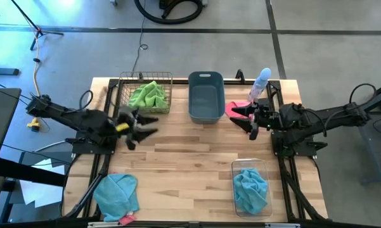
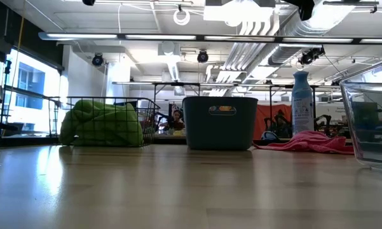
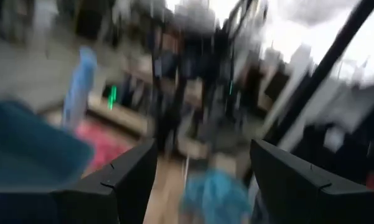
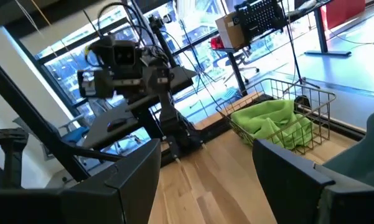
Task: Sort microfiber towel by color & place in baskets
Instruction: Put the blue towel into the transparent bin
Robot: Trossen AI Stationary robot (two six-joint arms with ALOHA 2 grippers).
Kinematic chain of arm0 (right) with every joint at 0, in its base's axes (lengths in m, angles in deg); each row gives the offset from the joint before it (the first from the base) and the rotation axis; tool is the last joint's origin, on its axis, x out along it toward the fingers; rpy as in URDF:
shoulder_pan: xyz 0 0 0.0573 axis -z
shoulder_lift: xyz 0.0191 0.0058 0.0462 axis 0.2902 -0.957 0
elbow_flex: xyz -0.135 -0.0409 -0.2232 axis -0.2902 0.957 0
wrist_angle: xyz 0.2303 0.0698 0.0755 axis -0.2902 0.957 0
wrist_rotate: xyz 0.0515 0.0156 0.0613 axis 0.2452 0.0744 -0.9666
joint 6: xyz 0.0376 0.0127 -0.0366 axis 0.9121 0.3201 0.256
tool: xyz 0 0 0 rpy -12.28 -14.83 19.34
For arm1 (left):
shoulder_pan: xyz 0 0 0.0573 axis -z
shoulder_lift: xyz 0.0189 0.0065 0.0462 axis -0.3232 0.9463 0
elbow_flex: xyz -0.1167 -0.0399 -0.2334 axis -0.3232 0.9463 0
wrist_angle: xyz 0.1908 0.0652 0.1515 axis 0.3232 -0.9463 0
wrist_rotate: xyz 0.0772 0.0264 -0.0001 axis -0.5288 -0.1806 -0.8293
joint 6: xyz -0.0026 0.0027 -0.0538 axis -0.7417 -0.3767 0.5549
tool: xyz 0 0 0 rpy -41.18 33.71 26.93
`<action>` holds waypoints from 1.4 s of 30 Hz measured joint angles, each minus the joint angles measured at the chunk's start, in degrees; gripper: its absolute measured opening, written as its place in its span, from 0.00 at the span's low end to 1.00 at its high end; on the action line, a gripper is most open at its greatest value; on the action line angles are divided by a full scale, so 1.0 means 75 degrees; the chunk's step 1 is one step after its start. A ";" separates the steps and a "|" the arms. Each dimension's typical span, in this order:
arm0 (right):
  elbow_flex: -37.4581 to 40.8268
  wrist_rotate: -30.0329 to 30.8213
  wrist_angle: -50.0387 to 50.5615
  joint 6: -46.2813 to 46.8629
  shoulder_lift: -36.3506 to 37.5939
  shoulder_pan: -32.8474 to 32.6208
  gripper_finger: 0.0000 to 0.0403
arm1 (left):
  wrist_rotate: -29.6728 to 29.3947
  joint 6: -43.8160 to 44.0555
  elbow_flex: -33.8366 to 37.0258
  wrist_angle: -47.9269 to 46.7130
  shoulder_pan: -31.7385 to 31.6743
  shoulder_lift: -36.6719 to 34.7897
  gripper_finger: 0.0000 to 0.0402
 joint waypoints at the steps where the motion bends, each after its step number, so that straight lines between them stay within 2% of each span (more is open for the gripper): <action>1: -0.0001 0.0001 -0.0002 0.0006 0.0004 -0.0003 0.62 | 0.0198 0.0171 -0.0349 -0.0697 -0.0001 0.0208 0.61; 8: -0.0006 -0.0002 0.0299 0.0208 -0.0021 -0.0003 0.62 | 0.1981 0.1744 -0.2624 -0.5785 0.0137 0.1954 0.61; 11: -0.0006 0.0001 0.0480 0.0368 -0.0022 -0.0003 0.62 | 0.2757 0.2113 -0.3226 -0.7422 0.0428 0.2787 0.61; 13: -0.0006 -0.0038 0.0568 0.0401 -0.0025 -0.0003 0.62 | 0.3272 0.2136 -0.3424 -0.8066 0.0696 0.3306 0.61; 18: -0.0006 -0.0141 0.0631 0.0401 -0.0022 -0.0003 0.62 | 0.4826 0.1752 -0.3481 -0.8273 0.1656 0.4243 0.61; 21: -0.0006 -0.0140 0.0629 0.0404 -0.0022 -0.0003 0.62 | 0.5359 0.1657 -0.3478 -0.8292 0.2377 0.4497 0.61; 24: -0.0006 -0.0140 0.0635 0.0404 -0.0022 -0.0003 0.62 | 0.5359 0.1839 -0.3478 -0.8298 0.3075 0.4543 0.61; 27: -0.0006 -0.0154 0.0683 0.0404 -0.0022 -0.0003 0.62 | 0.5029 0.2047 -0.3478 -0.8308 0.3701 0.4543 0.61; 32: -0.0006 -0.0163 0.0800 0.0404 -0.0022 -0.0003 0.62 | 0.4763 0.2194 -0.3478 -0.8314 0.4480 0.4661 0.61; 37: -0.0006 -0.0165 0.0860 0.0404 -0.0022 -0.0003 0.62 | 0.4876 0.2310 -0.3425 -0.8296 0.4937 0.4952 0.61; 42: -0.0009 -0.0168 0.0860 0.0404 -0.0022 -0.0003 0.62 | 0.4874 0.2476 -0.3006 -0.8314 0.5039 0.5048 0.61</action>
